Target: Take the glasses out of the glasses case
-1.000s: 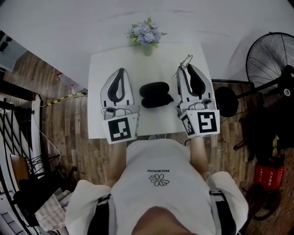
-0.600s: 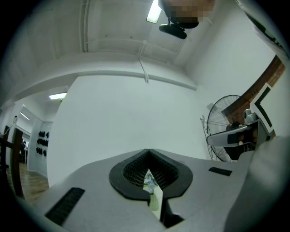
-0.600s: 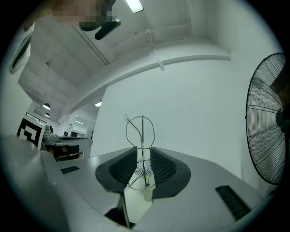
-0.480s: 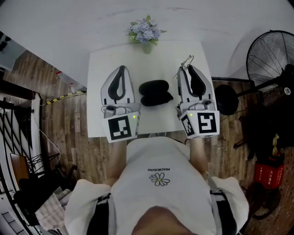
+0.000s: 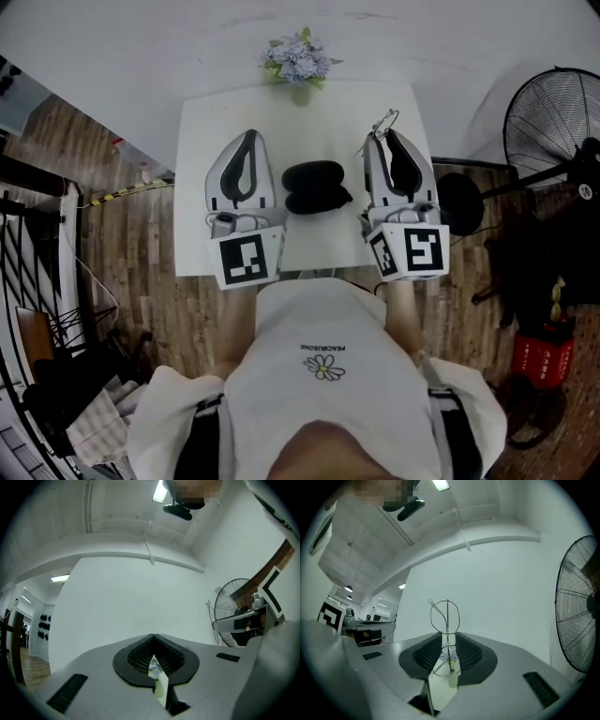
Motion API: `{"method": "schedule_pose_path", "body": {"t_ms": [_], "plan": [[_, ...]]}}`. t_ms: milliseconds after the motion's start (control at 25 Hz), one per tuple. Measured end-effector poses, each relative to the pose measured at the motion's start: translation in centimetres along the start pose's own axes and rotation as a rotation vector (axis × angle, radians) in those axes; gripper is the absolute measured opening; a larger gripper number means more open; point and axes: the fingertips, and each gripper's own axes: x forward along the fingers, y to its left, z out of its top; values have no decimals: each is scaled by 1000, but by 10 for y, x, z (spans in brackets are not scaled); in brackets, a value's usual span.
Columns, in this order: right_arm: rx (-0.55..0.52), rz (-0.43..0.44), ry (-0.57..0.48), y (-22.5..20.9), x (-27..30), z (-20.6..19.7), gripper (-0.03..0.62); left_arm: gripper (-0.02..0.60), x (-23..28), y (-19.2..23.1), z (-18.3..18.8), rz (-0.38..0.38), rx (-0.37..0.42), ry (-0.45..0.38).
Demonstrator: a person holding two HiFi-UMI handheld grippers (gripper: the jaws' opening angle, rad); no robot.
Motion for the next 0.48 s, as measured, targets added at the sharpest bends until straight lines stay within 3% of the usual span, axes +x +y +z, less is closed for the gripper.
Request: {"method": "schedule_pose_path", "body": {"t_ms": [480], "plan": [[12,-2,-9,-5,3,4,92,15,-2,10,-2,26,1,2]]}}
